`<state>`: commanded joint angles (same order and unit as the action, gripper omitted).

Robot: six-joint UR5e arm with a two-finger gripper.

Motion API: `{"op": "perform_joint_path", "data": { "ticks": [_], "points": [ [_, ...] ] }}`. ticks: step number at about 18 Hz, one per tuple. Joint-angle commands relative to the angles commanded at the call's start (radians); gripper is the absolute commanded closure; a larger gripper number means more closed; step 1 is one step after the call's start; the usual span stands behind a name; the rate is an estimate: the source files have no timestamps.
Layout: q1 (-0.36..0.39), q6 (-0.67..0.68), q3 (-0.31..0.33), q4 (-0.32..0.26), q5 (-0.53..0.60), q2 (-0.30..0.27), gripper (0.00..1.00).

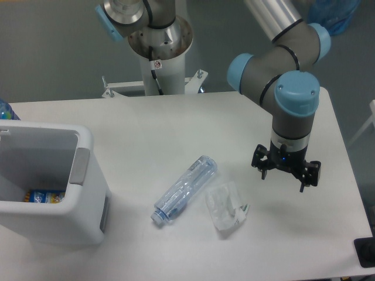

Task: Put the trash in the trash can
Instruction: 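Move the gripper down toward the clear crumpled plastic cup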

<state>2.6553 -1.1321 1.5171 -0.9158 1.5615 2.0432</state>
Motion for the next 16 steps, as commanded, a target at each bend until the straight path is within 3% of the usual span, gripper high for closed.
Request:
{"op": "perform_joint_path", "data": {
  "ticks": [8, 11, 16],
  "points": [
    [-0.045, 0.009, 0.052, 0.051, 0.028, 0.006, 0.0],
    [-0.048, 0.011, 0.1, 0.067, 0.026, 0.011, 0.0],
    [-0.103, 0.015, 0.103, 0.075, 0.022, 0.014, 0.0]
  ]
}}
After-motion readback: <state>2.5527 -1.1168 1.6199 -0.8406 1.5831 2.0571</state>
